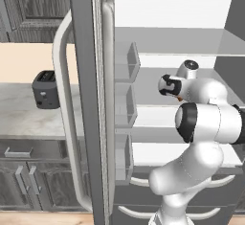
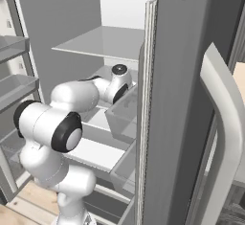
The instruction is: Place one cucumber and one chicken drumstick in each tupperware on the nearby counter, to pack two identical lunches.
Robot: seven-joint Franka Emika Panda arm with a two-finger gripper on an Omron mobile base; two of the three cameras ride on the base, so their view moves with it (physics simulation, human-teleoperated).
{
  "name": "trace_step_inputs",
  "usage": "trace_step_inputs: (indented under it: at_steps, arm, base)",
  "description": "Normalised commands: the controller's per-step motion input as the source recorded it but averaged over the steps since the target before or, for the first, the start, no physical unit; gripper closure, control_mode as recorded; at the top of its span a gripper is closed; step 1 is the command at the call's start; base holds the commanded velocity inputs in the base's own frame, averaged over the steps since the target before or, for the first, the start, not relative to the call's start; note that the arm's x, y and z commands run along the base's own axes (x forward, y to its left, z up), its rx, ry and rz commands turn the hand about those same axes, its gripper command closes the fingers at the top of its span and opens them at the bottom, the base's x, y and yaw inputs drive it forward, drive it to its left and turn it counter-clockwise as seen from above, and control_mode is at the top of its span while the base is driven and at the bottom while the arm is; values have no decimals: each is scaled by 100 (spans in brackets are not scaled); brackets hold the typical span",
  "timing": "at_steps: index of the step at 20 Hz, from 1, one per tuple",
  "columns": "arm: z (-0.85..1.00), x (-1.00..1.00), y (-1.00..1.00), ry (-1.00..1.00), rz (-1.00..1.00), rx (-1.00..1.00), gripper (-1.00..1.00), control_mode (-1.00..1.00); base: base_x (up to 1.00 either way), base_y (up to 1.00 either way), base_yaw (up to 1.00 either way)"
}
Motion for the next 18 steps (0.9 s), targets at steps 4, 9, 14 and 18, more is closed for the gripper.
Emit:
trace_step_inputs:
  at_steps: [4, 9, 14, 18]
  arm:
    - [9, -34, 0, -1, 0, 0, 100, -100]
    - [87, -100, 1, -13, -10, 0, 100, -100]
    - [75, -100, 14, -6, -11, 0, 100, -100]
    - [2, -100, 36, -16, -8, 0, 100, -100]
  base:
    - [0, 0, 0]
    - [0, 0, 0]
    - [0, 0, 0]
    - [0, 0, 0]
